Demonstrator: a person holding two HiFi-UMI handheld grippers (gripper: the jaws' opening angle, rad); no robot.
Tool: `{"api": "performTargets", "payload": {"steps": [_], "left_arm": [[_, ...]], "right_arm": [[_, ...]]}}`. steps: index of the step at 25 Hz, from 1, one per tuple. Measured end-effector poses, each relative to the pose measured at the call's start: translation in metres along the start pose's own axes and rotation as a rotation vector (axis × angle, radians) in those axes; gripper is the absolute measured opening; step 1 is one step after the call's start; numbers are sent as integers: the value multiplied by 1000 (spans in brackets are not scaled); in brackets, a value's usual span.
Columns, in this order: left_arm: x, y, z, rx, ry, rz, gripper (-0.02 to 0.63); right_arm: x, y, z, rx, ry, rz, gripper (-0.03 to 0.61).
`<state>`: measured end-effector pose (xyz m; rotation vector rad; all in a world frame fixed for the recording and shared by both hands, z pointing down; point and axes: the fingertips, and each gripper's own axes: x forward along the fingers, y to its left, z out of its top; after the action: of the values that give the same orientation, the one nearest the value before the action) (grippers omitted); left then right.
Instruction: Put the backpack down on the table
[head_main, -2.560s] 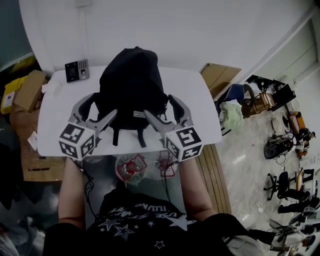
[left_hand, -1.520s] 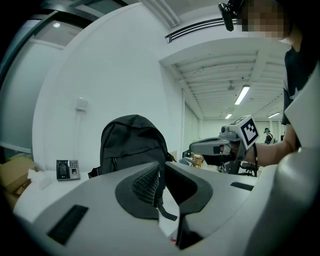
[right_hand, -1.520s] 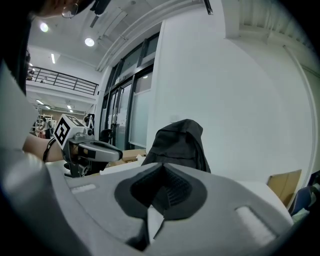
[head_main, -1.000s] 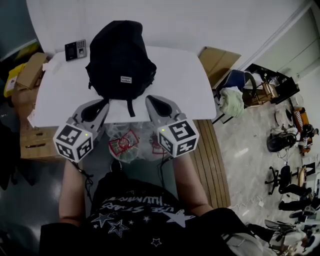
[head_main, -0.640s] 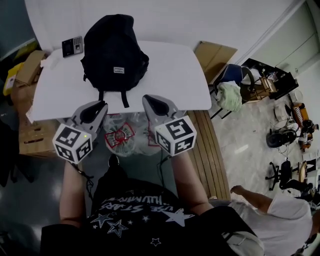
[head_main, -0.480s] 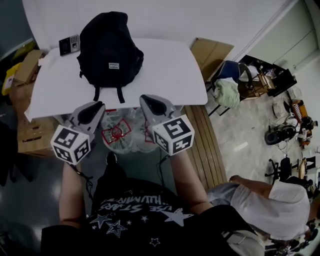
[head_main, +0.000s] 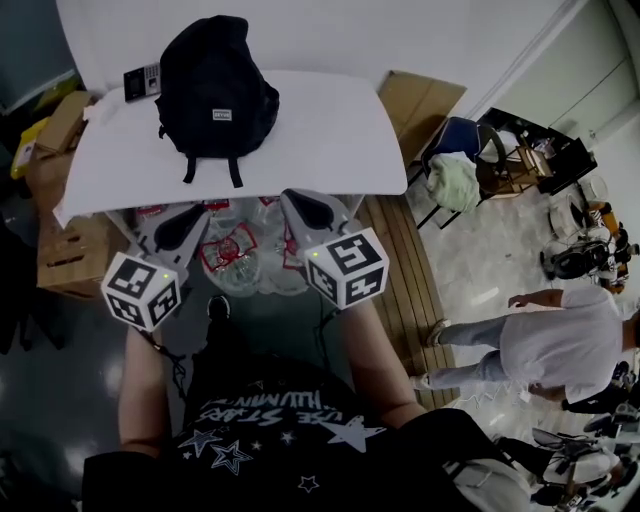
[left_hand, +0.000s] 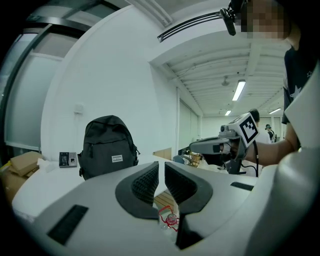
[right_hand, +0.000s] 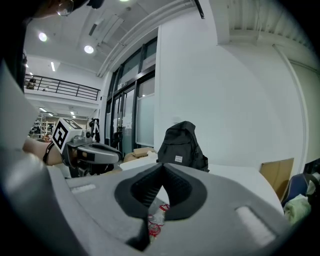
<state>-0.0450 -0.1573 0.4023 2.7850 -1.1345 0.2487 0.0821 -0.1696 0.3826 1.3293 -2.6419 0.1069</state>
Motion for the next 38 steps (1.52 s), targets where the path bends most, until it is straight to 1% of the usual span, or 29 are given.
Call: {"api": "performTargets", "payload": {"steps": [6,14,21,38], "left_arm": [[-18,-26,-2,0,-13,33,44],[-23,-58,4,7,-45,50,44],[-28,-68,1,-6,-47,67,44],[-34,-74,-20,-41,-17,94,44]], "right_arm": [[-30,10,-6,-3,-6,15,0],[-59,11,-7,-22,-14,25,0],[-70,20,-17,-49,20,68,0],[-74,24,-35,-38,48,100,0]]}}
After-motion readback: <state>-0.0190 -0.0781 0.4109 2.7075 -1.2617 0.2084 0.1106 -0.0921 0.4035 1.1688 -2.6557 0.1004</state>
